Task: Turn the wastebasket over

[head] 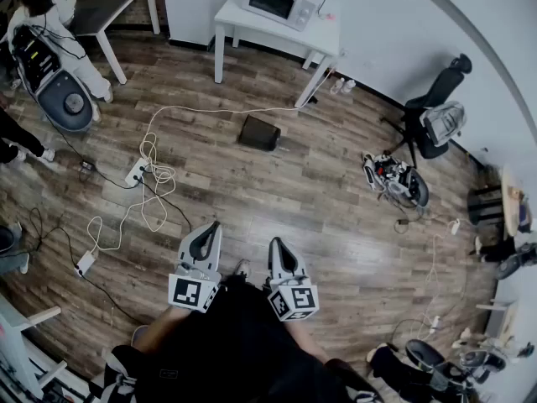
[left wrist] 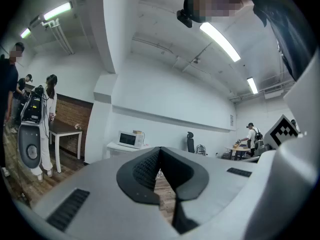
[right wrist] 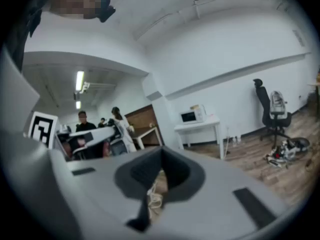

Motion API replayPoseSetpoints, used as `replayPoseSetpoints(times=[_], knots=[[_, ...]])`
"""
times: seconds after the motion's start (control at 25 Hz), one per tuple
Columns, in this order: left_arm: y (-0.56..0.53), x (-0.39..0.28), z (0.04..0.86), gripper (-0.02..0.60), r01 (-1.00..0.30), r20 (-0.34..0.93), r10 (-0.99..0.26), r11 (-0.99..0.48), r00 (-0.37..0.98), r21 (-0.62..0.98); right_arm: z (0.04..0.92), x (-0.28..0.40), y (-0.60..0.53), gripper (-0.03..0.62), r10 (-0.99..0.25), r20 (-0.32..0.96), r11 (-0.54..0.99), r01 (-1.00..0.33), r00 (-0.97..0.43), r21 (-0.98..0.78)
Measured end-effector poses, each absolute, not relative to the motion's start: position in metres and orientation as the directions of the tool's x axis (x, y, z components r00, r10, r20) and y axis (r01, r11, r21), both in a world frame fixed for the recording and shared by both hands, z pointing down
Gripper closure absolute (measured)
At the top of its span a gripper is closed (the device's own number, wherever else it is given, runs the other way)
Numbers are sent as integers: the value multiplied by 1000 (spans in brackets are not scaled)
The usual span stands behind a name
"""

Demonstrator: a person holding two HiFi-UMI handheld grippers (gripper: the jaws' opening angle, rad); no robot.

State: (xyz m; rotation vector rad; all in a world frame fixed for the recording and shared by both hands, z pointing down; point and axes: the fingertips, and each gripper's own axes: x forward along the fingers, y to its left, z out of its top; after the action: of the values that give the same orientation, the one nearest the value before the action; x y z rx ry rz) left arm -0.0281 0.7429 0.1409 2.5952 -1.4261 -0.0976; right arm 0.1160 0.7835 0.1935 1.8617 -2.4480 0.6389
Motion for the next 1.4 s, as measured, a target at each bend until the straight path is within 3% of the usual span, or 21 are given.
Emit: replayPoseSetpoints(times=[1.4], knots=[[699,-109,175,548,-784,44,-801,-571,597,244,211,31,745,563,-937,262,152,-945,-230,-288]])
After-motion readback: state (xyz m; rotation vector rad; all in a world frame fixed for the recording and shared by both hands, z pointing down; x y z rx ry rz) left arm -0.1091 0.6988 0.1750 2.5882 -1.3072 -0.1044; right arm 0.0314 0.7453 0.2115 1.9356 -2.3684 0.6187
